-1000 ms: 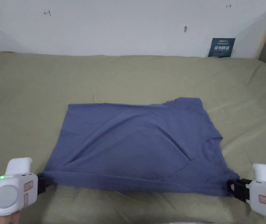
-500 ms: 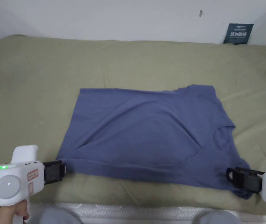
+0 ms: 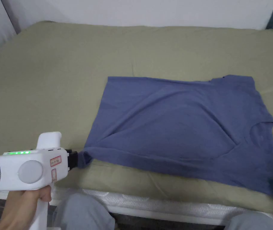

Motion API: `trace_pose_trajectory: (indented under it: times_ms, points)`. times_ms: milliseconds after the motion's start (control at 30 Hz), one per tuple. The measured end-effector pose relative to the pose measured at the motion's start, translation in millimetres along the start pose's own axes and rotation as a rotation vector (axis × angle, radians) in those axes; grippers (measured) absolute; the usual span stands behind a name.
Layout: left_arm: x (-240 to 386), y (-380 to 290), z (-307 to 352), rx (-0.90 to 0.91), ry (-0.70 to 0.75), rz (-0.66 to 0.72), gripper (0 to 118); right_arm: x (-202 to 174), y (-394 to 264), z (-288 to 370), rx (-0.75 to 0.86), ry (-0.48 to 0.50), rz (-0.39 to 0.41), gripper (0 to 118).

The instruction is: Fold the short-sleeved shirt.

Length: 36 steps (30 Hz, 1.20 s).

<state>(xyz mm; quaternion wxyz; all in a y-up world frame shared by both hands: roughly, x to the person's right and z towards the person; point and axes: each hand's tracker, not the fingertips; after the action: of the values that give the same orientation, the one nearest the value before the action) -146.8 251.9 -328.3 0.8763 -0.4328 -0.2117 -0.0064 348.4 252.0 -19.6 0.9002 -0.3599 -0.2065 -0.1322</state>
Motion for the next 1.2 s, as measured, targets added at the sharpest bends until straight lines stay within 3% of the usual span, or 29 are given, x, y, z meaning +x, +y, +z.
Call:
trace_pose_trajectory:
  times_ms: [33, 100, 133, 167, 233, 300, 333, 400, 467, 500, 600, 633, 667, 767, 900, 933, 967, 1000, 1033, 1200]
  points:
    - [-0.4, 1.8, -2.0, 0.001, -0.005, -0.001, 25, 1.1, 1.0, -0.8, 0.000, 0.003, -0.001, 1]
    - [-0.4, 6.4, -11.6, -0.011, -0.008, 0.004, 114, 1.7, -0.1, -1.6, -0.002, 0.002, -0.003, 1]
    - [0.7, 7.4, -19.6, -0.037, 0.000, 0.012, 114, 1.8, -2.3, -1.0, -0.003, 0.003, -0.006, 1]
    - [0.5, 9.0, -21.0, 0.011, 0.018, 0.001, 113, 4.6, -0.6, -3.6, -0.008, 0.001, -0.011, 1]
    - [-0.5, 10.3, -36.1, -0.057, 0.036, 0.005, 111, 7.7, -2.8, -2.9, -0.010, -0.001, -0.025, 1]
    - [8.7, 14.3, -45.5, -0.091, 0.022, -0.003, 98, 12.6, -3.0, -5.0, -0.017, 0.001, -0.036, 1]
    - [11.3, 14.8, -50.8, -0.112, 0.017, -0.010, 73, 14.9, -3.0, -6.0, -0.018, -0.002, -0.042, 1]
    - [22.7, 14.9, -49.9, -0.123, 0.030, -0.034, 6, 18.1, -4.8, -3.9, -0.023, -0.003, -0.048, 1]
    - [33.2, 14.7, -40.7, -0.126, 0.010, -0.035, 4, 30.3, -4.7, -9.6, -0.022, -0.008, -0.057, 5]
    - [38.2, 16.4, -39.0, -0.133, 0.014, -0.042, 4, 33.1, -5.2, -7.6, -0.017, 0.002, -0.062, 24]
    - [30.7, 19.1, -45.5, -0.137, 0.020, -0.059, 4, 39.4, -5.0, -8.9, -0.014, -0.005, -0.075, 60]
    - [29.9, 19.9, -44.9, -0.139, 0.027, -0.060, 4, 44.1, -5.7, -12.2, -0.044, 0.011, -0.087, 111]
    - [27.1, 19.6, -45.1, -0.138, 0.026, -0.055, 4, 46.9, -8.2, -12.4, -0.019, 0.007, -0.092, 118]
    - [26.5, 19.7, -44.6, -0.138, 0.025, -0.055, 4, 57.0, -7.6, -22.9, -0.081, 0.019, -0.114, 118]
    - [30.0, 18.2, -42.5, -0.135, 0.037, -0.064, 4, 55.8, -15.6, -33.1, -0.129, 0.051, -0.058, 115]
    - [30.8, 17.9, -42.5, -0.137, 0.036, -0.060, 4, 55.8, -17.1, -34.5, -0.129, 0.054, -0.046, 101]
    - [30.7, 17.8, -42.4, -0.138, 0.037, -0.060, 4, 51.9, -17.5, -32.4, -0.116, 0.054, -0.028, 73]
    - [30.3, 17.5, -42.0, -0.139, 0.038, -0.061, 4, 51.8, -16.8, -33.6, -0.123, 0.054, -0.013, 35]
    - [29.8, 17.4, -41.2, -0.143, 0.035, -0.062, 4, 52.6, -16.5, -35.9, -0.134, 0.058, -0.004, 5]
    - [26.5, 19.1, -35.7, -0.135, 0.025, -0.056, 4, 53.8, -10.4, -24.6, -0.123, 0.078, 0.023, 5]
